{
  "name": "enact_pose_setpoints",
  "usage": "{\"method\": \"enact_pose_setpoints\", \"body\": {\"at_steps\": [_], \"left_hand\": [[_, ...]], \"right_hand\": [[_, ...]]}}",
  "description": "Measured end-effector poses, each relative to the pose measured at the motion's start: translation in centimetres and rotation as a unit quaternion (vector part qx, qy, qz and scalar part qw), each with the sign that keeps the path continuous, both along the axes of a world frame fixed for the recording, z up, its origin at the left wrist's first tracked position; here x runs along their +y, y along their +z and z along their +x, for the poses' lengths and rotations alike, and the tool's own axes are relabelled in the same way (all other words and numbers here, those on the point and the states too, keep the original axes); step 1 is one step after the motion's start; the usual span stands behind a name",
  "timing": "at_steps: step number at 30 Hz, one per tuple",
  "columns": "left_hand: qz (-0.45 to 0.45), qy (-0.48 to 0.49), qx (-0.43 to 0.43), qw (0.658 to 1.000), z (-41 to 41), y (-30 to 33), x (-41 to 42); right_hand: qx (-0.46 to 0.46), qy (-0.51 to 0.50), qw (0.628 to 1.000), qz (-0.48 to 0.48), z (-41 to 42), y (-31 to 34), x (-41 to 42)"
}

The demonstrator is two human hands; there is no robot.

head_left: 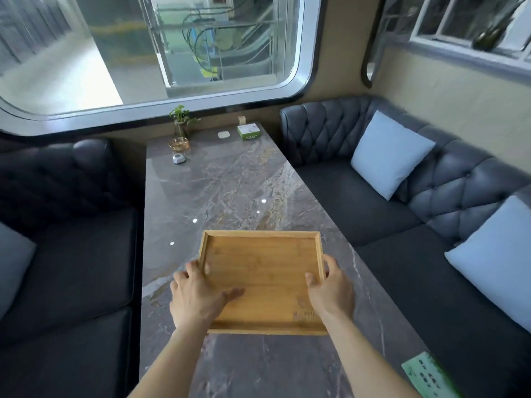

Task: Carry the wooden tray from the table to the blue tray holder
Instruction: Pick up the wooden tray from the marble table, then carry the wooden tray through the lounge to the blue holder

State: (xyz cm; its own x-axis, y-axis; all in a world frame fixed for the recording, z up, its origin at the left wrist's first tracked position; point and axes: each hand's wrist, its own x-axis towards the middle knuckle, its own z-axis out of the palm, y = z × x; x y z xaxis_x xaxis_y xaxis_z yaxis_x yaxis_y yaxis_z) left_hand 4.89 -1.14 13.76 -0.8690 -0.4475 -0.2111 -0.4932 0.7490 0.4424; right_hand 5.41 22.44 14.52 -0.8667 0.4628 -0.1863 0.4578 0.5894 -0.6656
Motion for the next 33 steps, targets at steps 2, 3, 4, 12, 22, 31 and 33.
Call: {"method": "enact_pose_setpoints", "body": {"at_steps": [2, 3, 4, 12, 22, 31, 33], "left_hand": [[0.018, -0.007, 0.022, 1.0, 1.8, 2.0, -0.6], [0.023, -0.011, 0.03, 0.999, 2.9, 2.9, -1.0], [0.025, -0.017, 0.038, 0.999, 4.0, 3.9, -1.3], [0.046, -0.072, 0.114, 0.99, 12.9, 11.5, -2.7], [0.117, -0.17, 0.15, 0.967, 20.4, 16.4, 3.2], [0.181, -0.31, 0.126, 0.925, 27.0, 17.2, 16.9], [0.189, -0.351, 0.123, 0.909, 29.5, 17.5, 21.2]], "right_hand": [[0.026, -0.009, 1.0, -0.007, 1.9, 2.0, -0.1], [0.039, -0.015, 0.999, -0.008, 3.0, 3.0, -0.2], [0.053, -0.021, 0.998, -0.009, 4.2, 3.9, -0.4], [0.142, -0.076, 0.987, -0.001, 15.0, 11.0, -1.3], [0.177, -0.18, 0.968, -0.013, 28.1, 15.6, 4.6], [0.196, -0.302, 0.933, -0.025, 41.8, 16.7, 16.0], [0.193, -0.34, 0.92, -0.021, 46.1, 17.0, 19.1]]}}
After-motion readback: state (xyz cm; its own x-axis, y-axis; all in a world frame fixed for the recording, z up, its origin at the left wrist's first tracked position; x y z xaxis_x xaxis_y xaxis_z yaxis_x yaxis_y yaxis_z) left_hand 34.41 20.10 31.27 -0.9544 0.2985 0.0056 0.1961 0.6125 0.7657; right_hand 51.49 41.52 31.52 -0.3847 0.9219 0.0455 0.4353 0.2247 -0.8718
